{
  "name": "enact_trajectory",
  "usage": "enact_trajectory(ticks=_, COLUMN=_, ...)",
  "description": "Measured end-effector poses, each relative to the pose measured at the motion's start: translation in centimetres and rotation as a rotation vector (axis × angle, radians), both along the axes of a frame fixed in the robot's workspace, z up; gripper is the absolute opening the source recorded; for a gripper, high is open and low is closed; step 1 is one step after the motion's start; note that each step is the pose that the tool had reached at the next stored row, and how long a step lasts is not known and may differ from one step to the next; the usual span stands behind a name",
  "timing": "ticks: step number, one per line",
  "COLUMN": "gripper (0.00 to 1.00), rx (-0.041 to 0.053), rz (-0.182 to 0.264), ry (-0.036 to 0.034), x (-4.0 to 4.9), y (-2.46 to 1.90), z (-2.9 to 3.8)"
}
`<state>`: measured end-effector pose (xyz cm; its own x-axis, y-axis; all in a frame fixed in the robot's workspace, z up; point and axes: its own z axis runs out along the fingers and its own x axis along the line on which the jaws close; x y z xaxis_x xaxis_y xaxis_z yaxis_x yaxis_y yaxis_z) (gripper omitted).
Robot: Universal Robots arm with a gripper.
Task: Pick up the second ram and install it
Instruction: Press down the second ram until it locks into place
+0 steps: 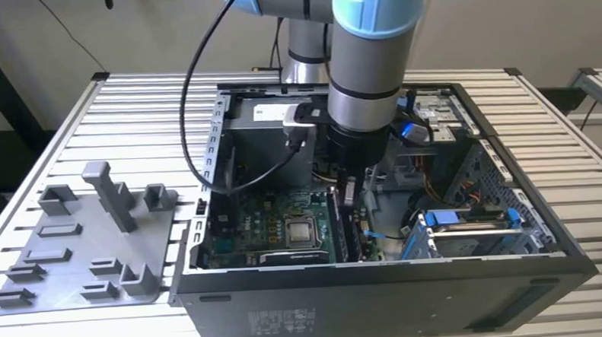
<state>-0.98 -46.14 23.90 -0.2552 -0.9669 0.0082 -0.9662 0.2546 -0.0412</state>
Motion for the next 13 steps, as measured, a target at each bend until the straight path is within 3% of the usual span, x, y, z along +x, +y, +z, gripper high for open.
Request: enact_trajectory(ticks=13, gripper=0.11, rx=-0.0001, rz=0.149, ry=-0.0006, x=-0.36, y=0.01, z=-0.34)
